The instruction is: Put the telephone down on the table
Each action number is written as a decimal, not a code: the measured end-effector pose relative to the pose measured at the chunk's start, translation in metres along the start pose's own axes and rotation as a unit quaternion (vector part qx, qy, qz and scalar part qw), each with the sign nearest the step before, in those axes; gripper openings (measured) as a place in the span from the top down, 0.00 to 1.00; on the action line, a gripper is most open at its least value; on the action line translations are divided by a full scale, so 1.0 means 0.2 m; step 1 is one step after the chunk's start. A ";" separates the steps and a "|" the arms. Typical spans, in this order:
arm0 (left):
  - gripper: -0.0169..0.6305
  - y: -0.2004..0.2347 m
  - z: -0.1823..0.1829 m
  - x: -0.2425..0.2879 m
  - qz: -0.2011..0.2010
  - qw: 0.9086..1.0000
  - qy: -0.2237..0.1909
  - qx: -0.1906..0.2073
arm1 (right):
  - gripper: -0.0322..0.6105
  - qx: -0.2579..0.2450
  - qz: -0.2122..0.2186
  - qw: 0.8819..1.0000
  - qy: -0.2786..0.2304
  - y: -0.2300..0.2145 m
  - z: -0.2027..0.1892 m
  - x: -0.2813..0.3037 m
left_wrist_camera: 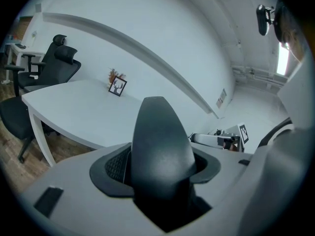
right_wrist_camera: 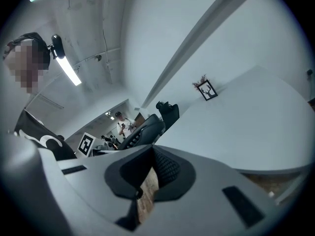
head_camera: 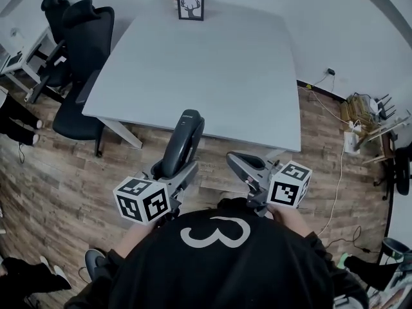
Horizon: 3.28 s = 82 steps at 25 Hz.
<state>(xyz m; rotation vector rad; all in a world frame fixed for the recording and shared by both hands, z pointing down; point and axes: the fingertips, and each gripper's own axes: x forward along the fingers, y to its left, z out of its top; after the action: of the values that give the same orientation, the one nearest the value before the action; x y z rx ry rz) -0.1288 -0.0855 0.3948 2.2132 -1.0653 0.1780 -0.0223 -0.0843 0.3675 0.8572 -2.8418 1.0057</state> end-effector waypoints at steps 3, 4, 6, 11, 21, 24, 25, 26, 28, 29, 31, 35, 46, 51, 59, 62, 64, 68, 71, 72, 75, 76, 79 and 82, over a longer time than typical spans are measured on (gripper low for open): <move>0.52 0.04 0.00 -0.01 0.015 1.000 -0.006 -0.007 | 0.94 -0.004 0.012 1.000 0.006 -0.01 0.01 0.03; 0.52 0.05 0.01 -0.01 0.020 1.000 -0.007 -0.009 | 0.94 -0.003 0.017 1.000 0.008 -0.01 0.01 0.05; 0.52 0.07 0.03 -0.01 0.030 0.999 -0.011 -0.010 | 0.94 0.000 0.026 1.000 0.013 -0.04 0.02 0.07; 0.52 0.12 0.10 0.04 0.055 0.998 -0.020 -0.016 | 0.94 0.003 0.050 0.998 0.025 -0.11 0.08 0.16; 0.52 0.22 0.29 0.25 0.082 0.996 -0.020 -0.024 | 0.94 0.016 0.066 0.997 0.030 -0.34 0.30 0.27; 0.52 0.25 0.34 0.33 0.087 0.996 -0.018 -0.027 | 0.94 0.021 0.064 0.997 0.028 -0.43 0.37 0.30; 0.52 0.26 0.36 0.35 0.089 0.996 -0.017 -0.026 | 0.94 0.022 0.064 0.997 0.027 -0.45 0.39 0.31; 0.52 0.27 0.37 0.37 0.091 0.995 -0.017 -0.026 | 0.94 0.022 0.065 0.997 0.026 -0.47 0.41 0.32; 0.52 0.28 0.40 0.41 0.095 0.995 -0.019 -0.025 | 0.94 0.021 0.067 0.997 0.026 -0.51 0.44 0.33; 0.52 0.29 0.42 0.43 0.097 0.995 -0.020 -0.026 | 0.94 0.021 0.068 0.997 0.027 -0.53 0.45 0.35; 0.52 0.32 0.44 0.46 0.101 0.994 -0.022 -0.027 | 0.94 0.021 0.069 0.997 0.029 -0.56 0.47 0.38; 0.52 0.38 0.44 0.50 0.109 0.994 -0.023 -0.023 | 0.94 0.021 0.068 0.997 0.034 -0.60 0.44 0.41; 0.52 0.59 0.57 0.74 0.135 0.991 -0.012 -0.008 | 0.94 0.050 0.046 0.996 0.060 -0.83 0.46 0.50; 0.52 0.66 0.60 0.85 0.135 0.991 -0.010 0.003 | 0.94 0.063 0.025 0.996 0.062 -0.92 0.45 0.48; 0.52 0.76 0.57 1.04 0.139 0.990 0.009 0.017 | 0.94 0.085 -0.002 0.995 0.053 -1.04 0.43 0.42; 0.52 0.79 0.55 1.09 0.143 0.989 0.017 0.026 | 0.94 0.096 -0.013 0.994 0.050 -1.09 0.42 0.39; 0.52 0.81 0.54 1.11 0.150 0.988 0.022 0.034 | 0.94 0.100 -0.018 0.994 0.051 -1.10 0.40 0.39; 0.52 0.86 0.53 1.19 0.167 0.984 0.033 0.056 | 0.94 0.116 -0.017 0.992 0.045 -1.13 0.40 0.39; 0.52 0.90 0.50 1.24 0.177 0.981 0.043 0.066 | 0.94 0.126 -0.013 0.991 0.042 -1.13 0.40 0.39; 0.52 0.91 0.49 1.25 0.180 0.980 0.047 0.070 | 0.94 0.126 -0.014 0.991 0.044 -1.14 0.39 0.39; 0.52 0.95 0.46 1.28 0.191 0.977 0.055 0.076 | 0.94 0.130 -0.017 0.990 0.047 -1.14 0.37 0.39; 0.52 0.96 0.45 1.29 0.194 0.976 0.059 0.076 | 0.94 0.132 -0.018 0.990 0.048 -1.14 0.36 0.38; 0.52 1.00 0.41 1.31 0.202 0.975 0.064 0.075 | 0.94 0.133 -0.018 0.990 0.051 -1.15 0.36 0.38; 0.52 1.02 0.40 1.32 0.207 0.973 0.064 0.084 | 0.94 0.133 -0.021 0.990 0.052 -1.16 0.36 0.38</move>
<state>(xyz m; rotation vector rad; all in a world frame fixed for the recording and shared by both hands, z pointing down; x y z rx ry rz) -0.1175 -0.3972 0.5388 2.0629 -1.4741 0.6042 0.0403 -0.3140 0.4586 0.8468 -2.6310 1.4021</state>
